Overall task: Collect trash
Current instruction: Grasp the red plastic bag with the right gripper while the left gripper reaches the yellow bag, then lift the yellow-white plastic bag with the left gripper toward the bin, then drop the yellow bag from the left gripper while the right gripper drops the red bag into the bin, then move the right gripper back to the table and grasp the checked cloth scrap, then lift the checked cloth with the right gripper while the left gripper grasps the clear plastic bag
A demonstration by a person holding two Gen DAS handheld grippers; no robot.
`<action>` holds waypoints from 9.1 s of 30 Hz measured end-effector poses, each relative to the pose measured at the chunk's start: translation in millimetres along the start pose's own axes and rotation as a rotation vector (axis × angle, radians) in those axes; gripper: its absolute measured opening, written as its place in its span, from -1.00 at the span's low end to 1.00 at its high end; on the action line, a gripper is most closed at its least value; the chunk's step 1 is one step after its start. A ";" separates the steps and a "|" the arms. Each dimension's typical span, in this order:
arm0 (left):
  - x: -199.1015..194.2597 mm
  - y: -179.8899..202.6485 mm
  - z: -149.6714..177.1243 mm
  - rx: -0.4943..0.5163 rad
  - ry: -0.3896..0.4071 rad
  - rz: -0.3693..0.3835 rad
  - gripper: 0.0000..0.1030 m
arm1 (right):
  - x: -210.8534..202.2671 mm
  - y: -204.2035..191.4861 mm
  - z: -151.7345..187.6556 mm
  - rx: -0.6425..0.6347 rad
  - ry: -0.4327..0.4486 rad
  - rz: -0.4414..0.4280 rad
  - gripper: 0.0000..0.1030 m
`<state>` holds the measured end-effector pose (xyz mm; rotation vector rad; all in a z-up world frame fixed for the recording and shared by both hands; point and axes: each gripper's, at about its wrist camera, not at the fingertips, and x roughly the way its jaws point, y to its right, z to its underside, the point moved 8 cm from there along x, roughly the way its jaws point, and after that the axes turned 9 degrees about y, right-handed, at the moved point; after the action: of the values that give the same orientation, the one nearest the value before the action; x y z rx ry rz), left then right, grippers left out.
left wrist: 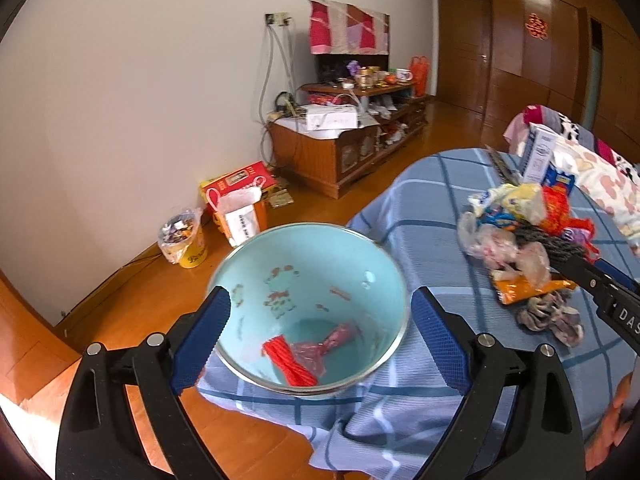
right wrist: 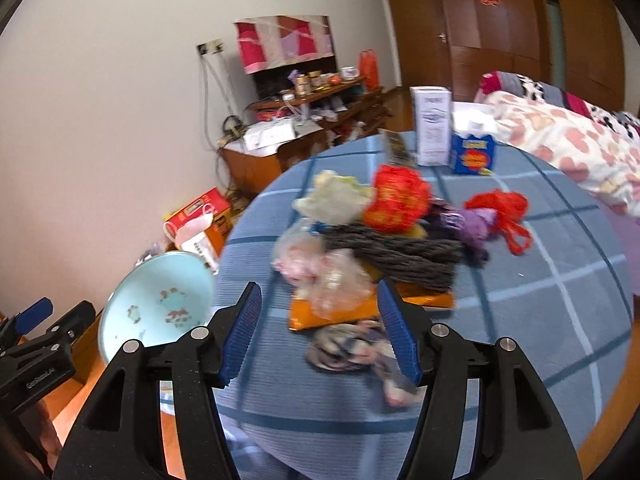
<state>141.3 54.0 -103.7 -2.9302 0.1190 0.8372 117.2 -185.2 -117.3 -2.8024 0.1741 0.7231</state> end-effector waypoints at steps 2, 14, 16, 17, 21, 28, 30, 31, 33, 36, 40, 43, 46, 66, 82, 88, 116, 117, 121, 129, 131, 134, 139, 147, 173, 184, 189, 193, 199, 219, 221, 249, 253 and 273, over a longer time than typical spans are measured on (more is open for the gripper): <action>-2.1 8.6 -0.1 0.009 0.004 0.012 0.75 | -3.4 14.0 1.9 0.019 0.004 0.025 0.17; 0.3 67.2 3.7 0.051 0.012 0.127 0.74 | -17.9 92.9 0.6 0.095 0.028 0.142 0.15; 4.5 78.1 3.8 0.053 0.007 0.150 0.74 | -18.1 105.2 -2.1 0.107 0.035 0.161 0.11; 5.8 81.9 3.4 0.053 0.006 0.160 0.73 | -18.0 113.1 -4.4 0.113 0.039 0.173 0.09; 13.9 104.2 -4.9 0.064 0.013 0.196 0.73 | -16.0 128.7 -9.0 0.127 0.046 0.189 0.07; 25.6 141.3 -37.6 0.099 0.069 0.234 0.72 | 2.2 123.5 -22.3 0.088 0.036 0.153 -0.04; 28.2 149.4 -43.2 0.104 0.072 0.242 0.72 | 4.6 130.1 -22.3 0.099 0.032 0.159 -0.04; 31.2 154.5 -46.0 0.108 0.072 0.247 0.72 | 5.6 138.0 -21.9 0.112 0.032 0.171 -0.04; 35.6 161.9 -48.8 0.115 0.072 0.255 0.72 | 8.4 152.4 -23.1 0.130 0.029 0.192 -0.04; 43.8 174.5 -51.6 0.110 0.068 0.264 0.72 | 13.0 174.8 -26.1 0.166 0.023 0.214 -0.05; 54.9 185.6 -52.6 0.088 0.057 0.275 0.72 | 21.8 194.9 -40.2 0.193 0.032 0.223 0.11; 66.8 193.0 -56.5 0.079 0.042 0.271 0.72 | 33.7 202.4 -48.0 0.192 0.029 0.226 0.21; 81.0 201.2 -62.1 0.068 0.033 0.259 0.70 | 57.1 207.8 -50.2 0.209 -0.005 0.225 0.21; 99.5 193.5 -70.0 -0.021 0.006 0.312 -0.22 | 61.8 203.9 -54.5 0.217 0.016 0.210 -0.75; 46.1 135.3 -54.7 0.022 0.062 0.260 -0.21 | -14.6 131.4 -36.8 0.035 0.095 0.202 -0.74; 82.6 111.9 -12.4 -0.016 -0.066 0.238 -0.25 | -6.6 136.9 -21.5 0.037 0.050 0.218 -0.74; 77.7 88.0 -20.9 0.019 -0.039 0.188 -0.41 | -14.7 113.6 -20.5 0.027 0.074 0.178 -0.74; 73.0 84.1 -21.0 0.032 -0.034 0.175 -0.41 | -15.4 107.9 -21.1 0.023 0.075 0.165 -0.74; 51.8 59.1 -18.5 0.082 -0.011 0.087 -0.41 | -14.8 77.3 -21.8 -0.001 0.067 0.091 -0.74; 29.0 12.4 -11.8 0.078 0.002 0.001 -0.40 | -12.3 6.6 -13.6 -0.078 0.051 -0.024 -0.74; 24.4 2.3 -11.2 0.081 0.007 -0.022 -0.40 | -12.3 -8.3 -10.7 -0.089 0.044 -0.048 -0.74; 18.4 -11.4 -10.5 0.069 0.011 -0.038 -0.40 | -13.2 -28.8 -7.6 -0.122 0.040 -0.070 -0.74; 11.5 -33.9 -5.9 0.048 0.007 -0.058 -0.39 | -17.0 -56.1 -3.0 -0.166 0.039 -0.096 -0.74; 3.2 -59.3 -2.0 0.013 0.014 -0.076 -0.39 | -19.3 -94.0 4.0 -0.234 0.036 -0.126 -0.74; 37.0 -80.1 17.5 -0.014 -0.070 -0.097 -0.38 | 31.4 -157.7 29.3 -0.306 -0.067 -0.227 -0.74; 56.0 -79.1 29.2 -0.010 -0.118 -0.091 -0.37 | 66.1 -170.0 47.6 -0.324 -0.163 -0.271 -0.65; 66.0 -76.7 31.1 -0.003 -0.139 -0.091 -0.36 | 81.7 -176.0 57.4 -0.305 -0.236 -0.333 -0.23; 72.5 -75.3 33.2 0.000 -0.151 -0.091 -0.35 | 76.7 -169.3 49.1 -0.286 -0.200 -0.324 -0.07; 74.5 -70.2 33.6 0.012 -0.153 -0.084 -0.15 | 69.6 -147.2 36.5 -0.258 -0.169 -0.247 0.12; 27.2 -28.8 2.5 0.053 -0.034 -0.088 0.84 | 20.0 -66.6 1.6 -0.152 -0.043 -0.065 0.37; 22.0 -21.3 0.2 0.054 -0.022 -0.075 0.86 | 13.5 -59.6 0.0 -0.147 -0.035 -0.051 0.37; -0.3 61.0 15.1 0.160 -0.008 0.040 0.88 | -40.4 70.8 4.3 0.005 0.033 0.158 0.27; 9.4 69.8 27.4 0.168 -0.036 0.062 0.88 | -36.7 86.4 18.5 0.017 0.008 0.169 0.17; 34.4 66.5 28.5 0.133 -0.072 0.075 0.86 | 12.5 49.2 56.0 -0.058 -0.150 -0.003 -0.57</action>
<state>148.9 -10.6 -150.4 -2.7839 0.2696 0.9063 93.7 -218.7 -180.9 -2.7875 0.1243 0.9476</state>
